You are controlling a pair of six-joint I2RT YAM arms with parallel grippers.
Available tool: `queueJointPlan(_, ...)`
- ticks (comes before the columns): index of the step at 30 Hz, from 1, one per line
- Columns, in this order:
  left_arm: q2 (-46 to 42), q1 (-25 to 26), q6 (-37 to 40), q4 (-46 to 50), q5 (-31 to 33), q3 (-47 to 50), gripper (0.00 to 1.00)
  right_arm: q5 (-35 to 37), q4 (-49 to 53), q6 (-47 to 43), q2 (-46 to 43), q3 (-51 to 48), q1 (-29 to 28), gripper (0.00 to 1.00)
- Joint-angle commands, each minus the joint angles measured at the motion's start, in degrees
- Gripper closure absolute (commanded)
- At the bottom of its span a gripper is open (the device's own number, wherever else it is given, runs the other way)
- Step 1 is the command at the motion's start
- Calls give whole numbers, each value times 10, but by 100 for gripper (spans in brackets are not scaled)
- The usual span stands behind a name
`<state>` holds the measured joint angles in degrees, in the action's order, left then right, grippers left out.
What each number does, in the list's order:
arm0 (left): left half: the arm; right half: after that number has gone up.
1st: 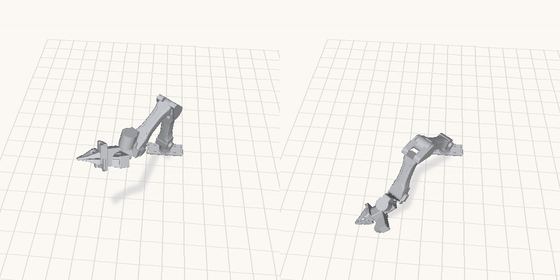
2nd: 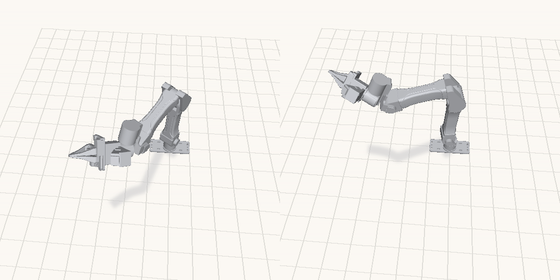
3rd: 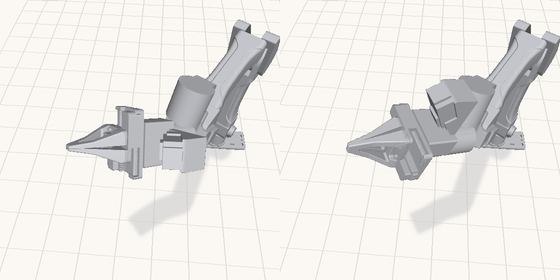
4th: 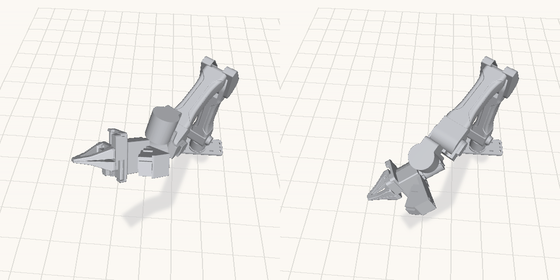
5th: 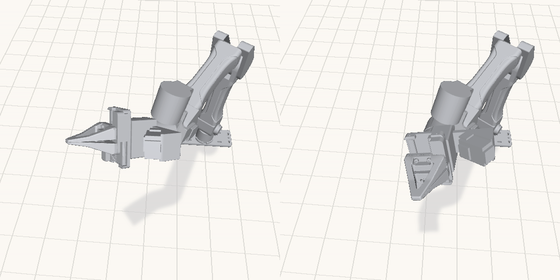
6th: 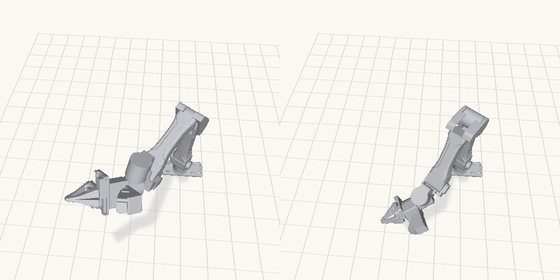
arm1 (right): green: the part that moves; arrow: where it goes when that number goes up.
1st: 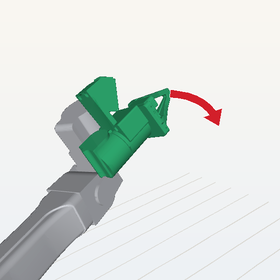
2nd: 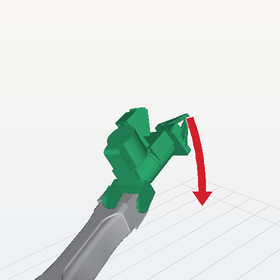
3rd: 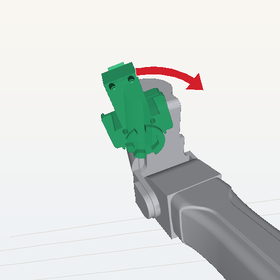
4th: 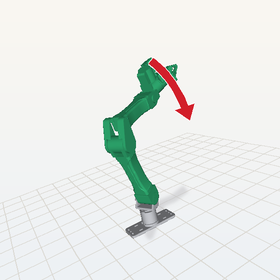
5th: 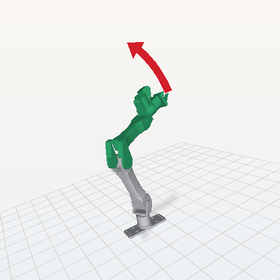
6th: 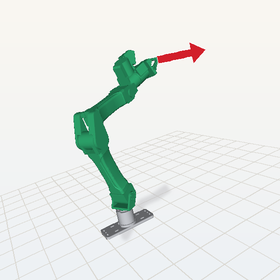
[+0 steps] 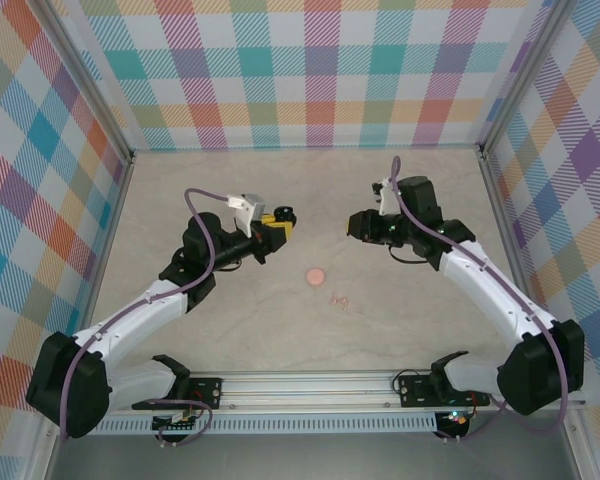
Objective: Insert the wireless bluetooth earbuds into the charging case
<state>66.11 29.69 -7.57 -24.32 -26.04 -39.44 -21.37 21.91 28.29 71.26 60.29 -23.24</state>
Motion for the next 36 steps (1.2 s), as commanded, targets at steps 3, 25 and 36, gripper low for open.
queueJointPlan(3,13,20,28,-78,-27,7,81,-70,-77,13,-44,-4,-4,78)
queueJointPlan(25,60,62,33,-135,-60,-14,81,-97,-109,-2,-12,88,-74,78)
queueJointPlan(36,63,69,23,-155,-67,-21,81,-93,-101,-16,10,105,-96,77)
